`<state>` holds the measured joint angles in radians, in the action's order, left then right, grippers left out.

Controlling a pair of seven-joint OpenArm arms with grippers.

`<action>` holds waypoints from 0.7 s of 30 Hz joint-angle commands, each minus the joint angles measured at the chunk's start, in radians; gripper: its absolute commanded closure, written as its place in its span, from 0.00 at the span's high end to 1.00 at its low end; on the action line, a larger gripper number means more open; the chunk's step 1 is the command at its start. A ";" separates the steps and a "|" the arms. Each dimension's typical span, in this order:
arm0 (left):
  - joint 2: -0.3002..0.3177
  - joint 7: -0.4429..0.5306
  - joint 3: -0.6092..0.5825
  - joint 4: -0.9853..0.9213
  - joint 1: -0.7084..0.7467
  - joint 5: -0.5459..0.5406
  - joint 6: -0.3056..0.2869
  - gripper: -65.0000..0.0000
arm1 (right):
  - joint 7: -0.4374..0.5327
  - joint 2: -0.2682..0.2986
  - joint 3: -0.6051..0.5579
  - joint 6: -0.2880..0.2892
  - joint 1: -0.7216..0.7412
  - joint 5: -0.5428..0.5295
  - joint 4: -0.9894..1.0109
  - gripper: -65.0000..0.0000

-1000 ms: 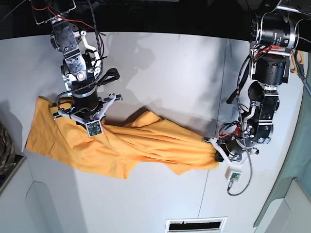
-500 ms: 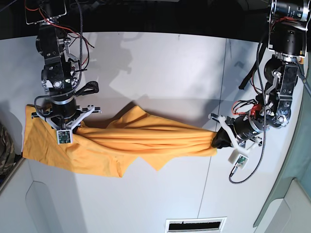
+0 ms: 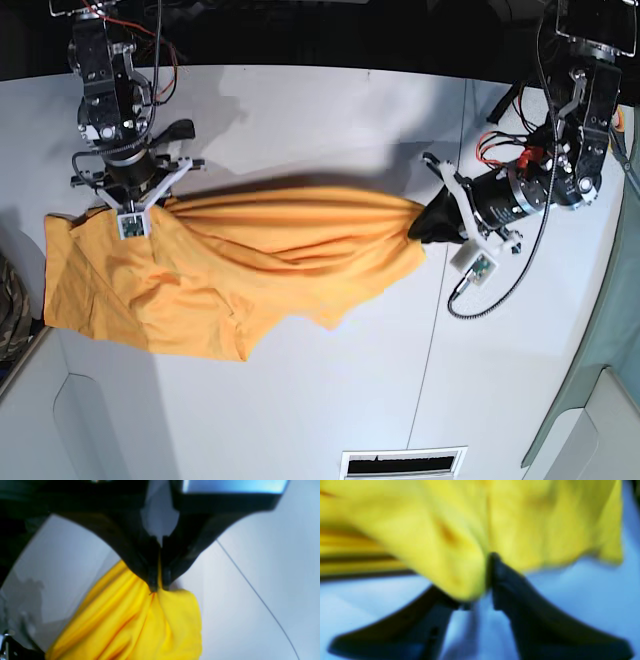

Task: Layout the t-shirt on the table in an organized manner, then fold the t-shirt properly
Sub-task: 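Pull the grippers apart to stretch the shirt flat across the table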

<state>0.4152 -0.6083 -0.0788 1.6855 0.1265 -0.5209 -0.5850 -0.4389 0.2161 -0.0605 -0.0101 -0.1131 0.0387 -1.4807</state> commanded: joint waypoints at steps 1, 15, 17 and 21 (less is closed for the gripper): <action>0.005 0.023 0.008 0.016 0.004 -0.018 -0.011 0.00 | 0.024 0.005 0.006 0.000 -0.013 0.002 -0.017 0.36; -0.011 0.059 0.008 0.016 0.081 -0.014 -0.010 0.37 | 0.023 0.005 0.006 0.044 -0.148 -0.078 -0.232 0.47; -0.011 0.058 0.008 0.016 0.076 -0.014 -0.010 0.37 | 0.023 0.005 0.006 0.040 -0.142 -0.084 -0.267 0.47; -0.011 0.058 0.008 0.016 0.070 -0.014 -0.007 0.37 | 0.024 -0.003 0.006 0.040 -0.097 -0.084 -0.273 0.47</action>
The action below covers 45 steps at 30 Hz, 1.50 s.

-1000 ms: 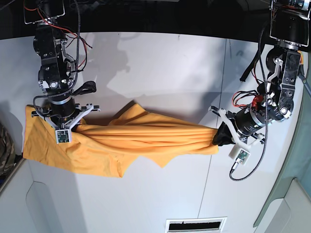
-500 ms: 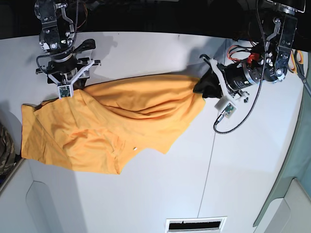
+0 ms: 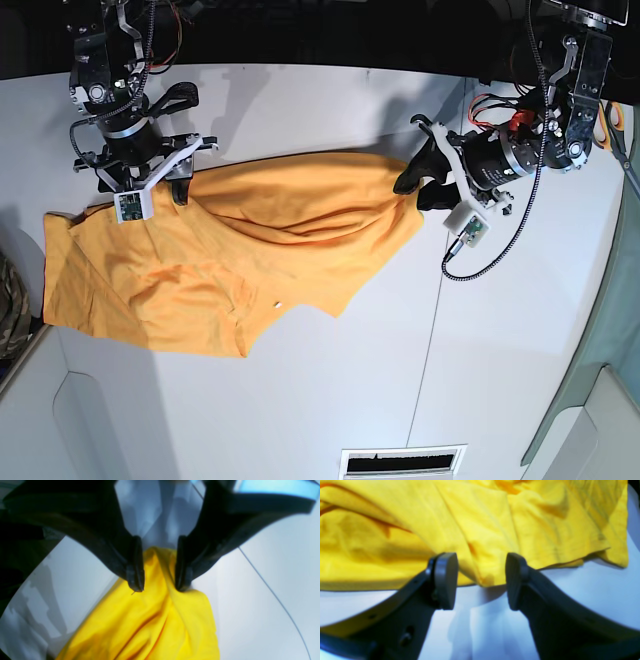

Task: Layout the t-shirt on the table in an organized manner, then fold the t-shirt properly
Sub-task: 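Pull the grippers apart to stretch the shirt flat across the table, then swing the left gripper's held edge across, spreading the shirt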

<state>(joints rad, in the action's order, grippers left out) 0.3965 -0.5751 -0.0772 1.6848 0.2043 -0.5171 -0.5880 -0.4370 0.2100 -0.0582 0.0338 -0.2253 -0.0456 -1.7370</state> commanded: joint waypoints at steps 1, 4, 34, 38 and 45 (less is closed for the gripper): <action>0.008 0.025 0.006 0.017 -0.008 -0.018 -0.003 0.37 | 0.021 0.003 0.004 -0.003 0.027 -0.001 -0.014 0.47; 0.008 0.025 0.006 0.017 -0.007 -0.018 -0.003 0.37 | 0.022 0.003 0.004 -0.002 0.060 -0.003 0.015 0.47; -0.003 0.025 0.006 0.017 -0.007 -0.018 -0.003 0.37 | 0.019 -0.011 0.004 0.187 0.106 -0.093 0.180 0.47; -0.003 0.025 0.006 0.017 -0.007 -0.018 -0.003 0.37 | 0.021 -0.011 0.004 0.187 0.106 -0.093 0.191 0.47; -0.003 0.025 0.006 0.017 -0.007 -0.018 -0.003 0.37 | 0.065 -0.011 0.004 0.217 0.106 -0.092 0.242 0.14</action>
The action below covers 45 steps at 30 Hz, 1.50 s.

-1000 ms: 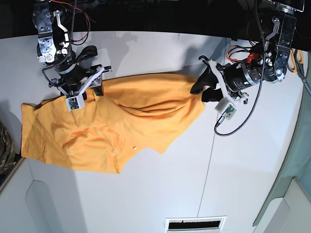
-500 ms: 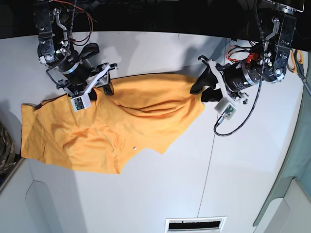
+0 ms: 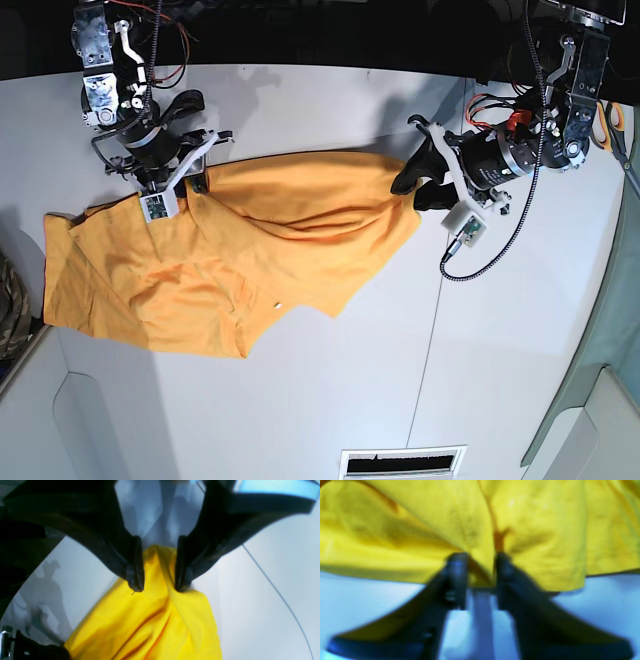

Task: Layout the t-shirt on the table in an organized manner, then fold the t-shirt properly
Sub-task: 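Swing the left gripper's held edge across, spreading the shirt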

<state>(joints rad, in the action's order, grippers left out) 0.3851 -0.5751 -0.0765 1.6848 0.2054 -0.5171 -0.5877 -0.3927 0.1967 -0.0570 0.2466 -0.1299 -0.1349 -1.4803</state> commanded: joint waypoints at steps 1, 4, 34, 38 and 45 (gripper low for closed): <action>0.009 0.025 0.006 0.017 -0.008 -0.018 -0.003 0.35 | 0.040 0.002 0.003 0.010 0.011 -0.002 -0.007 0.03; 0.009 0.024 0.006 0.017 -0.008 -0.018 -0.003 0.14 | 0.114 0.003 0.003 0.011 0.016 0.045 -0.005 0.00; -0.135 -0.051 -0.255 0.058 0.105 -0.066 -0.109 0.00 | 0.135 -0.346 -0.529 0.102 0.713 0.066 0.431 0.55; -0.136 -0.051 -0.255 0.058 0.106 -0.051 -0.108 0.05 | 0.134 -0.310 -0.425 0.055 0.646 0.089 0.354 0.59; -0.133 -0.057 -0.202 0.058 0.108 -0.084 -0.109 0.29 | 0.120 -0.194 -0.093 0.033 0.552 0.033 0.201 0.59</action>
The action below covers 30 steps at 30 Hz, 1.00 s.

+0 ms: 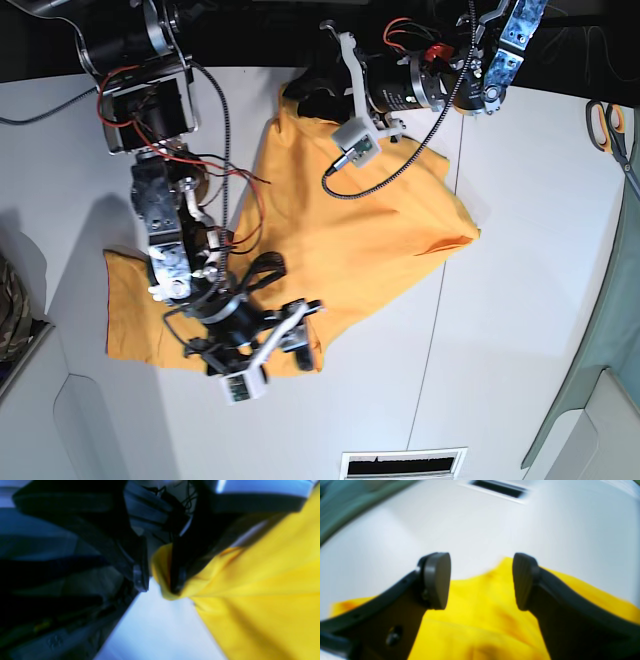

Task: Layout the t-shirt on the table in an organized manner, then fold the t-shirt properly
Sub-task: 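Swing the left gripper's held edge across, spreading the shirt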

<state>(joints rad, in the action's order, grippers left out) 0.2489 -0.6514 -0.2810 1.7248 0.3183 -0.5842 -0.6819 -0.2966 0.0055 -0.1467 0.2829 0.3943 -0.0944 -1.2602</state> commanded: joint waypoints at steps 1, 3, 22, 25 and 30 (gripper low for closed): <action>0.003 0.019 0.028 0.021 -0.001 -0.040 -0.014 0.29 | 0.023 0.011 0.048 -0.018 0.025 -0.007 -0.015 0.59; 0.003 0.019 0.090 0.030 0.010 -0.087 -0.015 0.29 | 0.024 0.046 0.143 -0.067 0.024 -0.007 0.011 0.59; 0.003 0.035 0.445 0.081 -0.140 -0.102 0.077 0.39 | 0.124 0.208 0.316 -0.096 0.011 -0.066 0.498 0.59; 0.003 0.050 0.415 0.038 -0.208 -0.070 0.113 0.43 | 0.101 0.208 0.316 -0.096 0.001 -0.062 0.498 0.59; 0.000 0.155 0.283 -0.130 -0.341 0.070 0.175 0.53 | 0.103 0.208 0.316 -0.093 -0.022 -0.063 0.498 0.59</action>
<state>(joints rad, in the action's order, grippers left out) 0.2459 -0.5186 -0.0048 1.5738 -0.0036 -0.4950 -0.5049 -0.1440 0.2047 0.1680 0.1913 0.3687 -0.1570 -0.7609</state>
